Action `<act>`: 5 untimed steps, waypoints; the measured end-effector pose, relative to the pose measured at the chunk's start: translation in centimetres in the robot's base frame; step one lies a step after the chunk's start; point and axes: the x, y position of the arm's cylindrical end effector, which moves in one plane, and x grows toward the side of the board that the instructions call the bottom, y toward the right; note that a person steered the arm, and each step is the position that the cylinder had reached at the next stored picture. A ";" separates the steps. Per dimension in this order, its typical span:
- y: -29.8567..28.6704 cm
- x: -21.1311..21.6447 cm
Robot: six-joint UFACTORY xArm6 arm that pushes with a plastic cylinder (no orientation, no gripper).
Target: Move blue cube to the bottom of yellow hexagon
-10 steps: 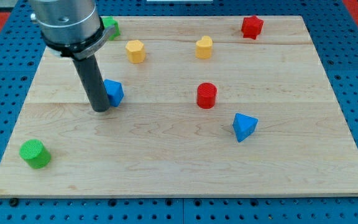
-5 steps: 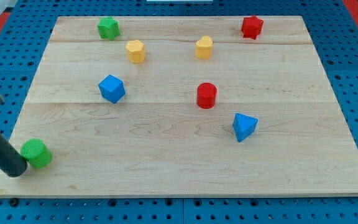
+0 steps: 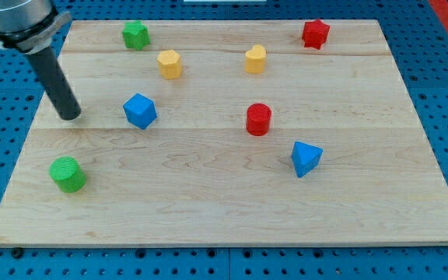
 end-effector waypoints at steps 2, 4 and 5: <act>6.7 0.2; 8.0 -2.6; 10.5 -2.1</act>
